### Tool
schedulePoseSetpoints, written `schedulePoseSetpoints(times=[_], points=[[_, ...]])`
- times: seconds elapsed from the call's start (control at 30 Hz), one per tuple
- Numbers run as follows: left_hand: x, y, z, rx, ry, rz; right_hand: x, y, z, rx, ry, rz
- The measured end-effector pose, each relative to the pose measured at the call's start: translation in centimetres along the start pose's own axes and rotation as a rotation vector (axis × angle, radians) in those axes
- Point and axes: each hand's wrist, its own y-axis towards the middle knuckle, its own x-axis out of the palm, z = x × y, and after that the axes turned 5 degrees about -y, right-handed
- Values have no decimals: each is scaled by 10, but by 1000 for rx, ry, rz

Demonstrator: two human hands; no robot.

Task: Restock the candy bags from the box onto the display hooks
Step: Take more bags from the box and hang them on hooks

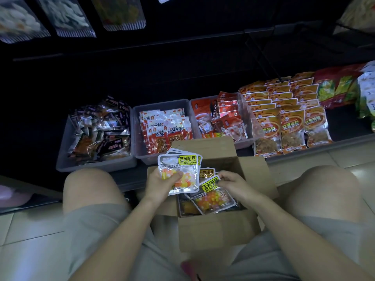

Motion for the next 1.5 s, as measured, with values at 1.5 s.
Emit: schedulePoseSetpoints(times=[1.5], points=[[-137, -70, 285, 679, -124, 231, 46, -64, -364, -621, 337, 119]])
